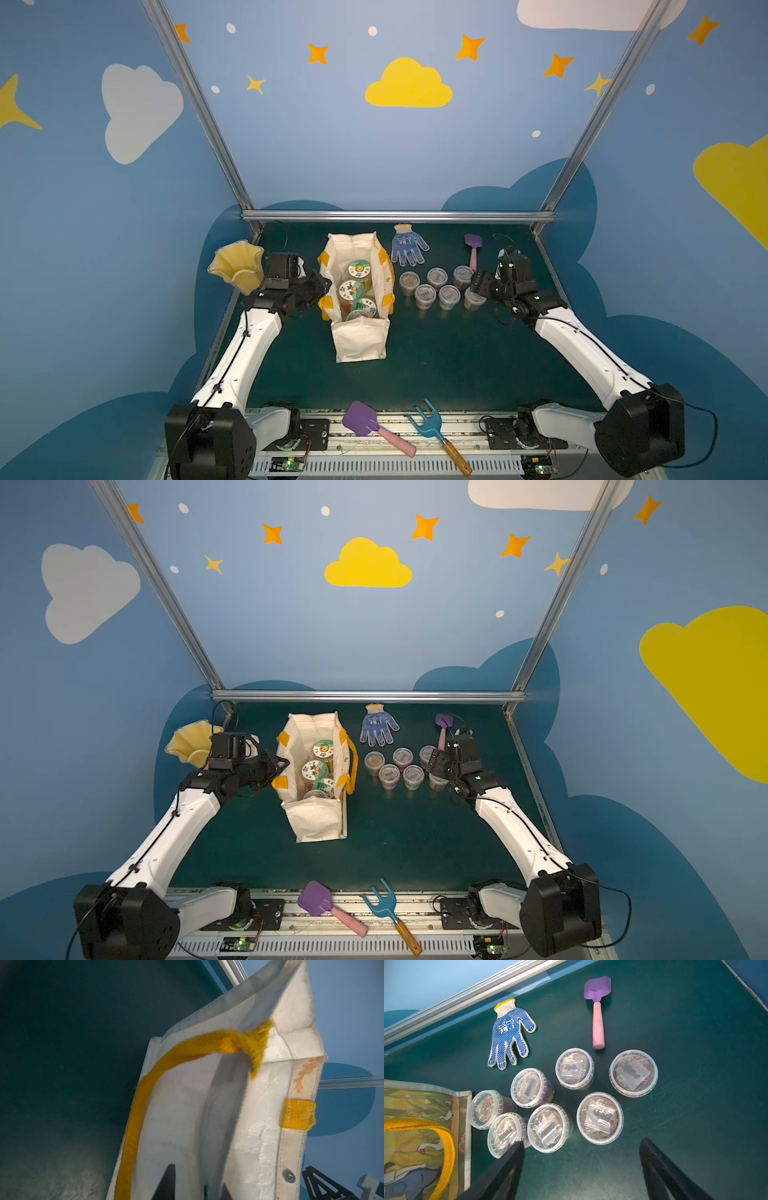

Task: Take out the seed jars from the canvas bag
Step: Adjust the canvas bag at the center of the board.

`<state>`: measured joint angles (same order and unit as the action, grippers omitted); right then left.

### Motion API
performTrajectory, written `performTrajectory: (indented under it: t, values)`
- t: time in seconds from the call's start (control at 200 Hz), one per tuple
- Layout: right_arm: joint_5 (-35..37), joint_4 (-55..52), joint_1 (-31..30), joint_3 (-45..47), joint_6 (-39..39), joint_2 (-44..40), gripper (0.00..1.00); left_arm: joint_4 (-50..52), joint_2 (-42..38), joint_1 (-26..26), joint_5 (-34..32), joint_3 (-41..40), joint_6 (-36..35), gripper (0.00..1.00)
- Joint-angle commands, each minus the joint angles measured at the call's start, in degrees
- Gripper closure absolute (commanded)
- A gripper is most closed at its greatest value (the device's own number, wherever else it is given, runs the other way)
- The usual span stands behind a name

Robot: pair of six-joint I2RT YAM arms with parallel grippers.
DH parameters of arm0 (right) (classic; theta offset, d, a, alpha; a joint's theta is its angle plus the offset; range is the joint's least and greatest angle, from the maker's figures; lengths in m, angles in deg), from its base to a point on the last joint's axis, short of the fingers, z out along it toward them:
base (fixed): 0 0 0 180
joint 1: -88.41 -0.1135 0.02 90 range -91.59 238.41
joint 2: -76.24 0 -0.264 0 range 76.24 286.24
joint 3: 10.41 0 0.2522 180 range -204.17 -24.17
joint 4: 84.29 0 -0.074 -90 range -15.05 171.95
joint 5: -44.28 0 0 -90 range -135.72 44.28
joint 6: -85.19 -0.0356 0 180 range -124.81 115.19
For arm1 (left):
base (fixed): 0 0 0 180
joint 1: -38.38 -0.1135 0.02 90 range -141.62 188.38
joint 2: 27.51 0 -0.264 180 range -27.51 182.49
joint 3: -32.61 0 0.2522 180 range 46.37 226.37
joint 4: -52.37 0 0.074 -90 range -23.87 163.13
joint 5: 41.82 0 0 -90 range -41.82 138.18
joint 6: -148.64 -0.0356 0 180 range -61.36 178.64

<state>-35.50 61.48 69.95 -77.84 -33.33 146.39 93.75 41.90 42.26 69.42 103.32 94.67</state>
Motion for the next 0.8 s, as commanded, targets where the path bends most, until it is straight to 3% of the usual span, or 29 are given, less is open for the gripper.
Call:
performTrajectory:
  t: [0.0,0.155,0.511,0.791]
  values:
    - [-1.05,-0.71,0.35,-0.55,0.21,-0.93,0.16,0.07,1.67,0.43,-0.36,3.5,-1.91,0.94]
    - [-4.24,-0.78,0.43,-1.54,1.35,-2.54,0.16,0.55,4.51,0.43,-1.33,7.69,-4.68,0.96]
    - [-20.06,-3.52,-1.6,-7.26,5.09,-5.58,0.19,4.13,13.63,-0.63,0.13,22.8,-13.25,0.96]
    - [-22.73,-7.56,-8.5,-10.83,9.95,-3.56,0.2,9.31,18.1,-0.88,0.49,33.36,-19.68,0.96]
